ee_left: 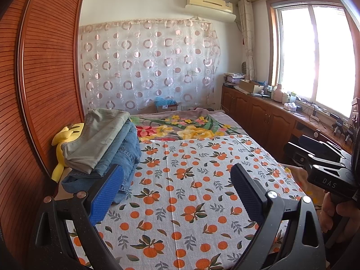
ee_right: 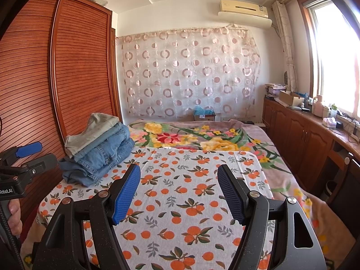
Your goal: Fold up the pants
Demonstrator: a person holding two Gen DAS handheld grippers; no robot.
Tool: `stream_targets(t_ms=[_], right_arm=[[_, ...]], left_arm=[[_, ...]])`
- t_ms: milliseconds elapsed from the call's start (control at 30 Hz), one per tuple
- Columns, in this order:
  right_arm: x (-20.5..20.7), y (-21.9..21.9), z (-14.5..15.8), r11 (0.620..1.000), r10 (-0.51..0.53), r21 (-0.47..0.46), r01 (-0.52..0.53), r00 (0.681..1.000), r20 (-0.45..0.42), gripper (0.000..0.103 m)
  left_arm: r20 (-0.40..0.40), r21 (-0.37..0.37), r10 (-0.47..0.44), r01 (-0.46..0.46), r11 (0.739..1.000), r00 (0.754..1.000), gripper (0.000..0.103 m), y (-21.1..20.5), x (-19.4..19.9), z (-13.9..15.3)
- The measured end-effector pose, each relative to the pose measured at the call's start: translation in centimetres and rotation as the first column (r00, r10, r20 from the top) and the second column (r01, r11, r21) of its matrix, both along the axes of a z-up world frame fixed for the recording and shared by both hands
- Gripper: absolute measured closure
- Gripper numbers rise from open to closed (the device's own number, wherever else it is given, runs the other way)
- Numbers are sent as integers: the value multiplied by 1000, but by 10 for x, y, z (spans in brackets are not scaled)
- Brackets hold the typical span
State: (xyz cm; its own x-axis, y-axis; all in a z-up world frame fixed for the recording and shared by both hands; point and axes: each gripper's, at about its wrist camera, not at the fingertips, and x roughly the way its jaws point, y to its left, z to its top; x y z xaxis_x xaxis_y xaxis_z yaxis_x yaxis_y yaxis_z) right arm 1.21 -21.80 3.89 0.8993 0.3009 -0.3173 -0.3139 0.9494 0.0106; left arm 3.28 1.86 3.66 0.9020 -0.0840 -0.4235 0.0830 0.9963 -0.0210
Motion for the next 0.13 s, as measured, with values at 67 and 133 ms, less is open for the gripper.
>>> stream_targets(t_ms=[67, 133], right_arm=[[0, 0, 0, 1000, -2, -1, 2, 1000, 0, 30], [0, 0, 0, 1000, -2, 0, 2, 1000, -1, 30]], left_arm=[[0, -1, 0, 0, 1000, 1000, 7, -1, 0, 0], [1, 0, -1, 1, 1000, 1000, 7, 0, 0, 0]])
